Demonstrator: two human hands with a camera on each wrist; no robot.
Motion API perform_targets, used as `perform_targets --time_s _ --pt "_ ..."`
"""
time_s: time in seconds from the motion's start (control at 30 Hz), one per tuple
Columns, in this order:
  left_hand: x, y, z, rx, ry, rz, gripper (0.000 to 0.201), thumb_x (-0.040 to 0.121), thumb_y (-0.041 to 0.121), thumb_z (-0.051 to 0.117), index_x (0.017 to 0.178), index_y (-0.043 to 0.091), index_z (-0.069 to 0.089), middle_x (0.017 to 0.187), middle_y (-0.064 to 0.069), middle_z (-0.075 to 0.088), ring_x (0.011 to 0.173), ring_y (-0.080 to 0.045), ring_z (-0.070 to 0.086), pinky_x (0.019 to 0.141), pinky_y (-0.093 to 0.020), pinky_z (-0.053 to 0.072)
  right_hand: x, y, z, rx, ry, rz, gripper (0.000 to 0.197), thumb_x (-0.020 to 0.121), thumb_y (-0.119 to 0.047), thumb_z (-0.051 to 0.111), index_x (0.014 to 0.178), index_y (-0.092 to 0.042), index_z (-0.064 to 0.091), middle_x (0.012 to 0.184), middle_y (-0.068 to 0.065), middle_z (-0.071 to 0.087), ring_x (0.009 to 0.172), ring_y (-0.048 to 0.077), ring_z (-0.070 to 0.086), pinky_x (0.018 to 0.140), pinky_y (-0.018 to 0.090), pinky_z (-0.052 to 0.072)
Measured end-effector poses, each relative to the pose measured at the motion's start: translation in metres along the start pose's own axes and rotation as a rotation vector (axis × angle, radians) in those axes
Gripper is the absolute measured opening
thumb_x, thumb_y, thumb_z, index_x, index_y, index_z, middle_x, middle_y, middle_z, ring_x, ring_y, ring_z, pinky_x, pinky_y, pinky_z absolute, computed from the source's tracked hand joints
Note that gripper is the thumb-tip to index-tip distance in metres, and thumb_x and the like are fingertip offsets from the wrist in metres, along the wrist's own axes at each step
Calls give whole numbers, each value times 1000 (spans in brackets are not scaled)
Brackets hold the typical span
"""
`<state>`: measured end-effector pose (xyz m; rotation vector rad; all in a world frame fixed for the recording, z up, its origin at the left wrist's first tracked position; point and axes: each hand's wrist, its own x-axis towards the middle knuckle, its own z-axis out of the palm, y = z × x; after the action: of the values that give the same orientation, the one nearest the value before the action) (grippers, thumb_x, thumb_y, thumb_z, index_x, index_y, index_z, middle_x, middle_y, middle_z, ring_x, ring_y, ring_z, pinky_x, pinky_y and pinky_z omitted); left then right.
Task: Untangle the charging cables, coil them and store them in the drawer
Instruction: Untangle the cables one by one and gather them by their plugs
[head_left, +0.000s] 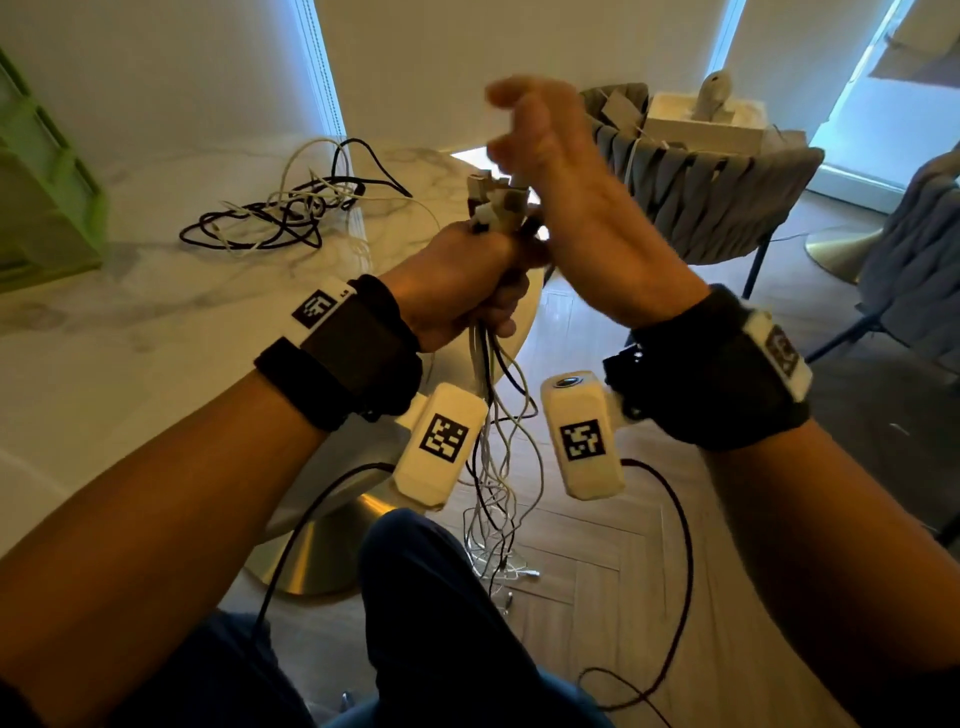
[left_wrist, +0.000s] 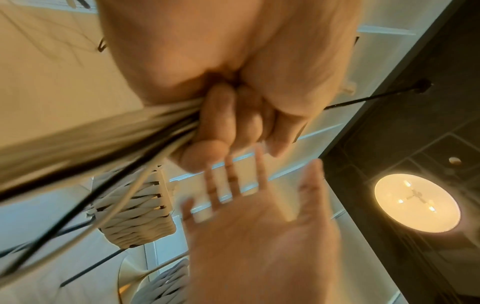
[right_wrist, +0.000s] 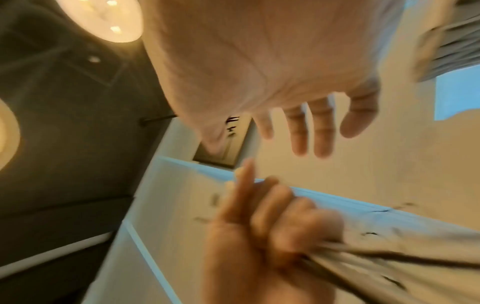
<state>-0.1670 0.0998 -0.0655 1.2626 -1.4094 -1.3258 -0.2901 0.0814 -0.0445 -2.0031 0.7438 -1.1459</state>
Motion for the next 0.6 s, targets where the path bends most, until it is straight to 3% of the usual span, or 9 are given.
perform_targets --time_s 0.07,0.13,0.2,0.3,0.4,0.47,0.5,0.6 --pt "-1 6 -1 -88 -16 33 32 99 19 48 67 15 45 44 9 23 38 -9 20 46 -25 29 -10 16 -12 239 89 167 39 100 -49 29 131 -30 42 121 -3 56 104 5 58 86 27 47" --pt "-2 10 -1 -180 -20 61 34 100 24 47 68 15 39 43 9 19 37 -9 17 43 -24 27 -30 40 -9 241 -38 368 37 86 -59 42 113 -38 55 114 -3 61 96 15 60 85 36 44" --pt "-2 13 5 -279 -36 69 45 100 25 46 60 20 26 42 7 16 36 -10 14 41 -22 28 -50 62 4 203 -313 521 32 79 -54 56 99 -32 64 99 -3 65 83 16 58 78 34 42" --pt "0 20 15 -329 -90 71 53 100 27 45 53 22 22 41 7 16 34 -10 14 39 -22 28 -71 87 27 -4 -657 582 21 88 -34 65 84 -14 65 68 -10 62 57 3 48 60 21 37" --pt "-1 25 18 -393 -148 80 57 101 28 44 47 23 26 40 8 18 34 -8 16 40 -22 29 -82 122 41 -157 -737 713 32 92 -33 60 97 -2 64 80 1 63 57 7 48 57 22 42" --pt "-2 23 18 -452 -173 57 57 99 30 45 47 23 24 39 8 17 34 -9 14 40 -22 28 -81 148 40 -93 -593 858 26 96 -26 55 95 -1 61 77 5 63 58 13 52 60 28 49" --pt "-3 21 18 -465 -176 42 57 99 30 45 47 23 23 38 8 17 33 -9 14 41 -23 28 -79 158 37 -114 -419 857 22 97 -22 51 92 -3 60 77 6 63 59 17 55 62 31 51" --pt "-6 11 13 -485 -161 3 58 99 27 45 45 23 22 36 7 17 33 -10 13 42 -23 30 -65 183 16 -535 258 522 22 99 -10 42 87 -2 58 87 17 61 73 24 52 66 31 38"
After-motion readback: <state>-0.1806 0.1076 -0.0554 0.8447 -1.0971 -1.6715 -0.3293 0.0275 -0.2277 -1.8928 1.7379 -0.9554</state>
